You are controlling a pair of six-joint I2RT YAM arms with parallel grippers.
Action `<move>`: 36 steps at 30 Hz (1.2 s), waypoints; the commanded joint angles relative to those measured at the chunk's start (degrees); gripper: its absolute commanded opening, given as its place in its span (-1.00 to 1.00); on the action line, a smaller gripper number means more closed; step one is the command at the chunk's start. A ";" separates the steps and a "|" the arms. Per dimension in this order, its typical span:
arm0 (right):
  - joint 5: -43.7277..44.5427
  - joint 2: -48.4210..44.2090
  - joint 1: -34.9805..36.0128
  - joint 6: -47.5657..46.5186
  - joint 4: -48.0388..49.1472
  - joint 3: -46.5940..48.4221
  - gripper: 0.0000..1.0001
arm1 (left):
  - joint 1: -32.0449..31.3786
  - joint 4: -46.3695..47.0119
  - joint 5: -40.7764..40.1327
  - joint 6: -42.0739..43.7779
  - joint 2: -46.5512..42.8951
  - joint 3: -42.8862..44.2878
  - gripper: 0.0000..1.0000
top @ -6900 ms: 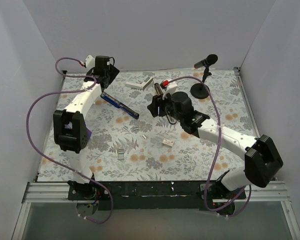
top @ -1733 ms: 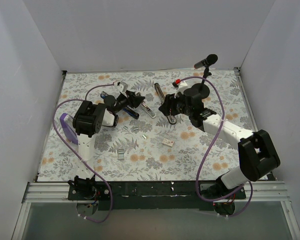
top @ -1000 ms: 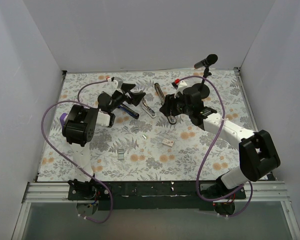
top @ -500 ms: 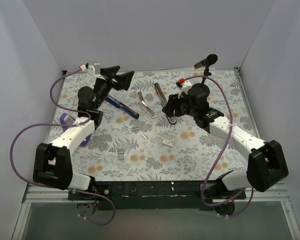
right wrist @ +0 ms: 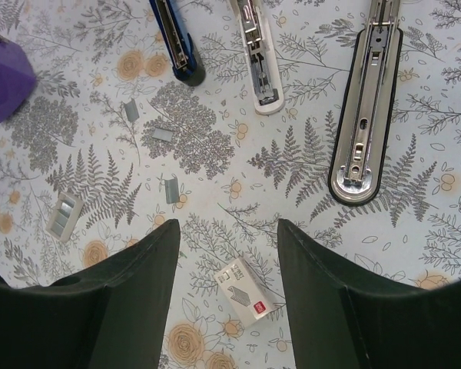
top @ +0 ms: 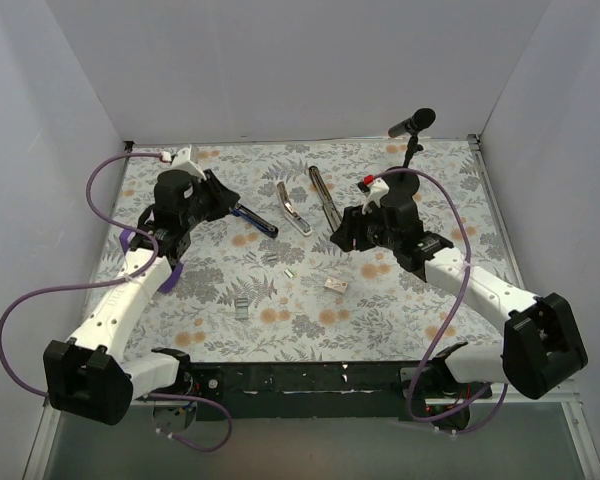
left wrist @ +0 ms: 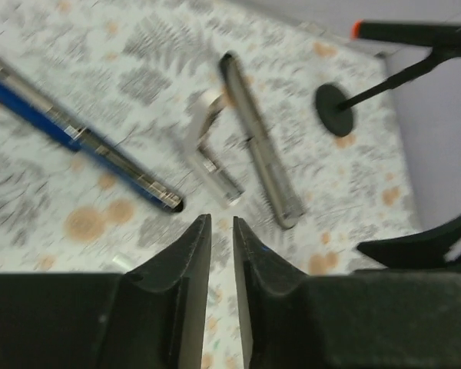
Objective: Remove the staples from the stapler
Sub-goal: Adjust the staple box at the center of the board.
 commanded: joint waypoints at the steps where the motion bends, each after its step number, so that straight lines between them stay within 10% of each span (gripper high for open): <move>1: -1.62 -3.22 0.18 -0.05 2.11 0.33 0.22 | -0.39 -25.69 -12.78 -0.39 -2.82 -3.93 -0.79; 13: -2.77 -4.54 0.18 0.22 1.85 -0.73 0.22 | -1.89 -31.45 -2.70 -10.06 0.86 -13.00 -1.00; 23: -2.68 -7.17 0.18 0.48 2.72 -2.05 0.22 | -2.33 -37.43 -17.16 -22.45 -1.06 -17.92 -1.00; 36: -3.03 -8.32 0.18 0.66 3.51 -3.19 0.23 | -6.01 -36.30 -10.51 -27.11 4.91 -20.47 -1.00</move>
